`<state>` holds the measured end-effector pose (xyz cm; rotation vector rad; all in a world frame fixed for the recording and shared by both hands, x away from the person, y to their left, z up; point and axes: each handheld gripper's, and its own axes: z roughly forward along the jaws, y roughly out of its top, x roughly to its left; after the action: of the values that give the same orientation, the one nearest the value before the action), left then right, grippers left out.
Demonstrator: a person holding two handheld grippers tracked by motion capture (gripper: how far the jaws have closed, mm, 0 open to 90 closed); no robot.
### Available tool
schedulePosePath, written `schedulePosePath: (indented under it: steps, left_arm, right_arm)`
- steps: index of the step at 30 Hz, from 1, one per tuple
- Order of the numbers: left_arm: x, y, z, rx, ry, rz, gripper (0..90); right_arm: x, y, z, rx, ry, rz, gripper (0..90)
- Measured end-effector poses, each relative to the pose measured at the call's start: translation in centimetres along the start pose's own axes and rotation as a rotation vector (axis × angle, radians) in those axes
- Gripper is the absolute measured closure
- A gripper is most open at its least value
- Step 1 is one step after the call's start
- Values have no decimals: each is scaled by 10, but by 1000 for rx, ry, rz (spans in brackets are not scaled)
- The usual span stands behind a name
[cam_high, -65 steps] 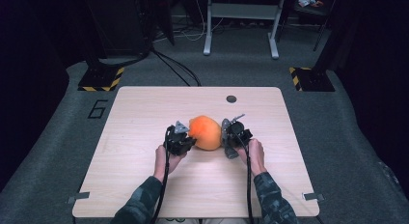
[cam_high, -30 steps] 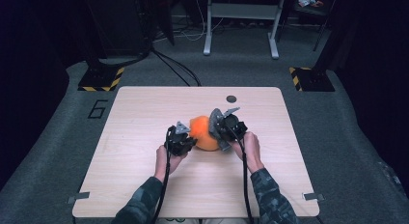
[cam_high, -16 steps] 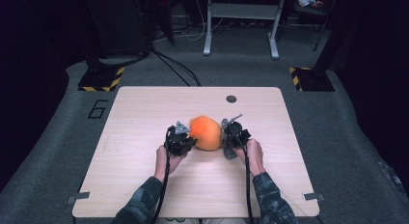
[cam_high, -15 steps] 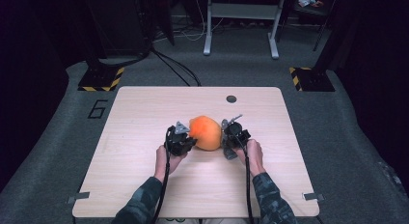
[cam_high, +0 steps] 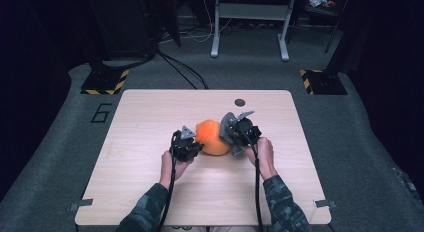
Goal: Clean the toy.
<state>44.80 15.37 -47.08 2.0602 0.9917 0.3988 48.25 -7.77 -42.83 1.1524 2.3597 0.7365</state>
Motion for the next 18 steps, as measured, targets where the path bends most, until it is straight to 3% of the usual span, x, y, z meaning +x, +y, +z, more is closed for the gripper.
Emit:
schedulePosePath:
  steps: [5,8,9,11,15,18]
  left_arm:
    - [0,0,0,1,0,0,819]
    - [1,0,0,4,2,-2,818]
    - [1,-1,0,4,1,-3,818]
    - [2,-1,0,4,-1,-3,818]
    - [0,-1,0,-11,1,3,807]
    - [-1,1,-3,-24,18,10,722]
  right_arm:
    - [18,17,-9,-64,32,-59,704]
    - [28,22,-5,-28,16,-71,703]
    - [26,22,-2,-28,14,-97,703]
    - [26,21,-1,-10,28,-51,704]
    - [19,18,2,-9,41,-25,705]
    - [16,17,6,-35,37,-48,706]
